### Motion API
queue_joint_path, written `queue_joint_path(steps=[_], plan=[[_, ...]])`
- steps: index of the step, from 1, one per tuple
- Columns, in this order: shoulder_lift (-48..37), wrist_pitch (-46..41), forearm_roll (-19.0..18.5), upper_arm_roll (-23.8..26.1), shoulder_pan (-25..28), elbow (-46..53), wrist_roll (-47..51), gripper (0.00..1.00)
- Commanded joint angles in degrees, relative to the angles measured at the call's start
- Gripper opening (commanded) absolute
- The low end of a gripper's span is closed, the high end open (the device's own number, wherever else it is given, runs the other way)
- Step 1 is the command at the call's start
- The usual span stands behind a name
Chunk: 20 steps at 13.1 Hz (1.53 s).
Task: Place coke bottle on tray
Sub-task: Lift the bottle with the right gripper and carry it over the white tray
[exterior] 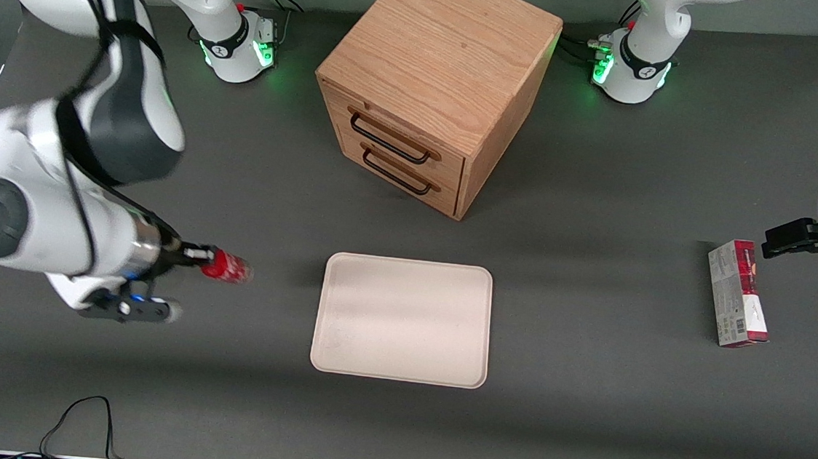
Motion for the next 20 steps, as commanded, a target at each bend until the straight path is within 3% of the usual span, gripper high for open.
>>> queue_joint_path(steps=[1, 9, 20], plan=[[4.5, 3.0, 0.2, 1.8, 1.2, 5.4, 6.5, 0.00], [10.6, 15.0, -1.2, 1.4, 7.0, 5.4, 15.8, 0.00], [13.7, 19.2, -4.6, 1.3, 9.2, 4.9, 19.1, 0.00]])
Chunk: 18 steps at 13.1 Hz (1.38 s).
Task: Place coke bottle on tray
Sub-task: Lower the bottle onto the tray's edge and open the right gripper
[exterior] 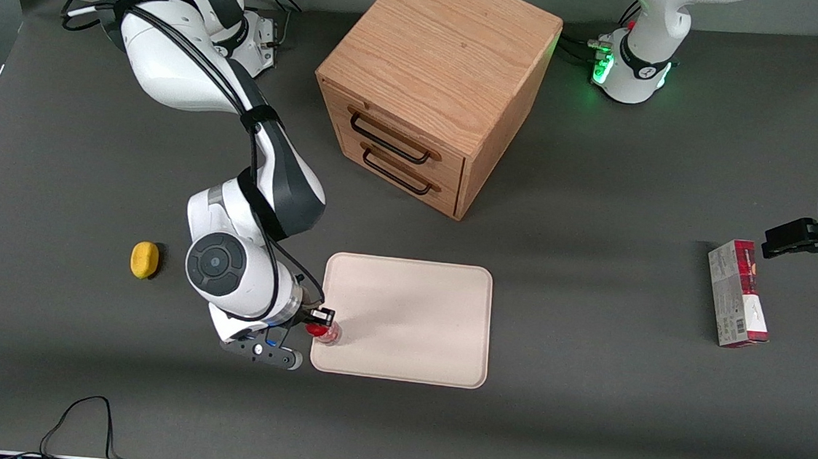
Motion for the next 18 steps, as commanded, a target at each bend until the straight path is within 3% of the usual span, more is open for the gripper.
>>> queue_joint_path(steps=[1, 4, 5, 6, 8, 9, 10, 18], plan=[[1.1, -0.2, -1.7, 0.0, 0.8, 2.5, 2.0, 0.00], [1.1, -0.2, -1.7, 0.0, 0.8, 2.3, 2.0, 0.00], [1.1, -0.2, -1.8, 0.0, 0.8, 2.3, 2.0, 0.08], [1.1, -0.2, -1.8, 0.0, 0.8, 2.3, 2.0, 0.20], [1.1, -0.2, -1.8, 0.0, 0.8, 2.2, 2.0, 0.65], [1.1, -0.2, -1.8, 0.0, 0.8, 2.2, 2.0, 0.75], [1.1, -0.2, -1.9, 0.0, 0.9, 2.2, 2.0, 1.00], [0.3, -1.2, -2.2, -0.1, 0.8, 1.9, 1.2, 1.00]])
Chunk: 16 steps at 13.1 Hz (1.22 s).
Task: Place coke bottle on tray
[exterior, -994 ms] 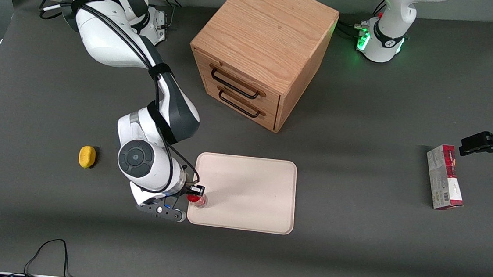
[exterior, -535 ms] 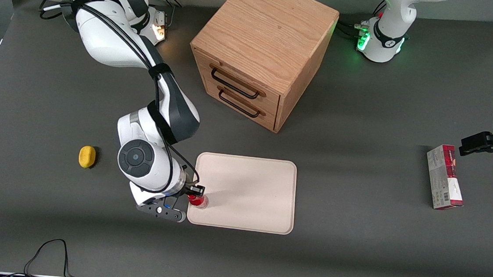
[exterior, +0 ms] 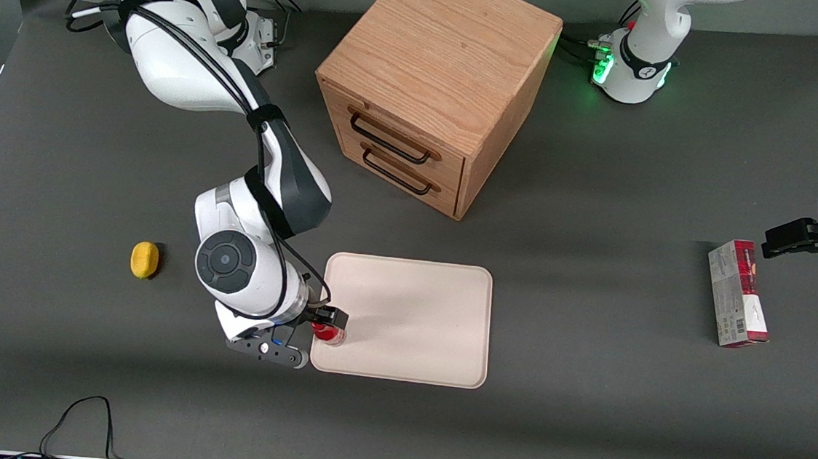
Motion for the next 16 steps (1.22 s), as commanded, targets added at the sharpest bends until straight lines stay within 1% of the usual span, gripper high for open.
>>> queue_joint_path(steps=[1, 2, 3, 4, 7, 9, 10, 11, 12, 13, 14, 16], plan=[[-0.6, -2.1, -1.4, -0.1, -0.4, 1.4, -0.1, 1.00], [-2.8, -4.9, -1.1, -0.1, -0.6, -1.0, -3.4, 1.00], [-6.6, -6.2, -0.8, -0.2, -1.4, -6.0, -7.2, 1.00], [-11.9, -5.5, -0.7, -0.3, -3.3, -12.7, -9.5, 1.00], [-29.2, 0.8, -0.6, -0.3, -8.3, -36.5, -18.2, 1.00], [-38.6, 2.0, -0.3, -0.5, -11.3, -47.6, -25.1, 1.00], [-42.9, 2.1, 0.1, -1.4, -11.9, -51.8, -26.7, 1.00], [-46.5, 1.7, 0.5, -3.3, -11.8, -54.8, -29.0, 1.00], [-50.5, 0.5, 1.7, -5.0, -11.8, -57.4, -32.5, 1.00], [-53.8, -1.9, 2.5, -7.0, -11.6, -59.0, -35.5, 1.00], [-55.7, -4.2, 2.6, -8.4, -11.5, -59.1, -37.0, 1.00], [-56.2, -7.2, 2.6, -8.8, -11.5, -58.0, -37.0, 1.00]])
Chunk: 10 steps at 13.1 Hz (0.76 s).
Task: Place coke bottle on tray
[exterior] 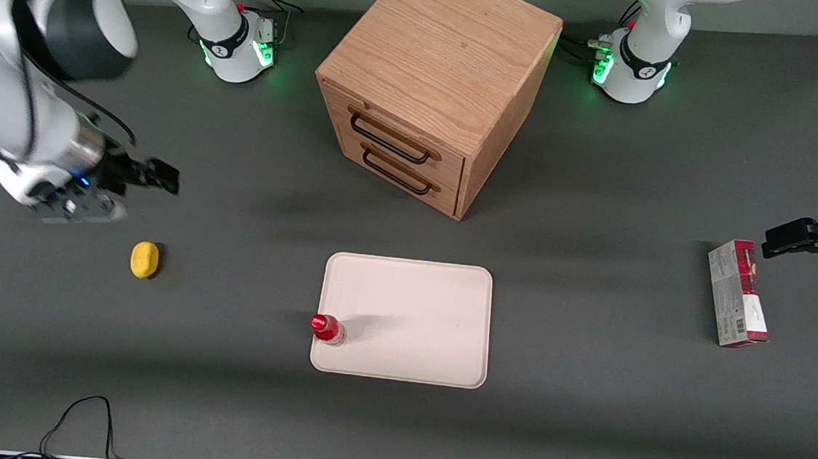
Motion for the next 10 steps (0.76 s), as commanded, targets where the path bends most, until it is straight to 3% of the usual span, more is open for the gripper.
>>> queue_joint_path(steps=[1, 6, 10], plan=[[-2.1, -1.3, 1.4, -1.0, 0.4, -1.1, -1.6, 1.00], [-1.2, -9.5, 1.6, -5.3, 3.3, 5.6, -3.1, 1.00], [-1.2, -11.9, 1.6, -5.2, 2.8, 7.1, -3.2, 1.00]])
